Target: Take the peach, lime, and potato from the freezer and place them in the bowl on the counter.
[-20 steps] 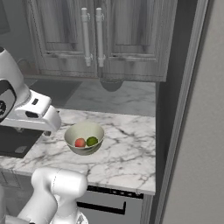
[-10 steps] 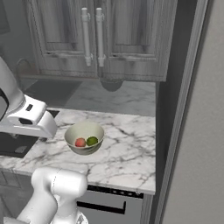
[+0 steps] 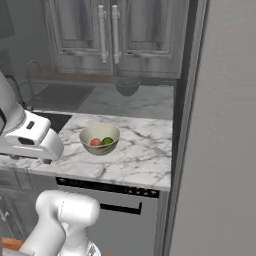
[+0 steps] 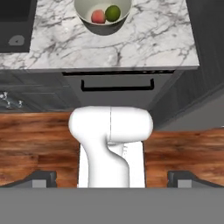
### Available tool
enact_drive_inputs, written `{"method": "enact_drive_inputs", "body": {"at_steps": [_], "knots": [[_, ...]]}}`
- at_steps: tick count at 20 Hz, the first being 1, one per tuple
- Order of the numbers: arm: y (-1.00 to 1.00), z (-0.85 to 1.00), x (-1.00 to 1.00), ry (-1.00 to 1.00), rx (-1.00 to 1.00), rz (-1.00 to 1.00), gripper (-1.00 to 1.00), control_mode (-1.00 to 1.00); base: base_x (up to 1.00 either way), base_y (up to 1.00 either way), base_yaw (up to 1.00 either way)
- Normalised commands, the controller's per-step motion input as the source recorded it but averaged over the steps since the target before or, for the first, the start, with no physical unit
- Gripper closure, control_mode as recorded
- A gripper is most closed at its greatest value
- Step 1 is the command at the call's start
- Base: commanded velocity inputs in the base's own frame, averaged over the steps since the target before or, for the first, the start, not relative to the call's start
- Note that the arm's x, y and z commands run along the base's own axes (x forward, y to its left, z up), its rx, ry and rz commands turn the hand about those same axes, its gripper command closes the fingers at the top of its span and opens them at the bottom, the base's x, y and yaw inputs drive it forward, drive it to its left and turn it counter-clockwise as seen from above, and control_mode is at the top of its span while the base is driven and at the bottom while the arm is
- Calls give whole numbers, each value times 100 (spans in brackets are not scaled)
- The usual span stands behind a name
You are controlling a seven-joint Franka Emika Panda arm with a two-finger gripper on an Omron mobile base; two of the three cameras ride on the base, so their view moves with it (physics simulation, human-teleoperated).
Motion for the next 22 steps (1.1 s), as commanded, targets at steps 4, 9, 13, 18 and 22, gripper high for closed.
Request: {"method": "enact_drive_inputs", "body": {"at_steps": [4, 9, 13, 18, 22], "knots": [[0, 0, 0, 0, 0, 0, -100, 100, -46, -58, -4], [0, 0, 0, 0, 0, 0, -100, 100, -3, -68, -4], [0, 0, 0, 0, 0, 0, -100, 100, 10, -64, -3], [0, 0, 0, 0, 0, 0, -100, 100, 13, -64, -2], [0, 0, 0, 0, 0, 0, -100, 100, 24, -64, 0]]}}
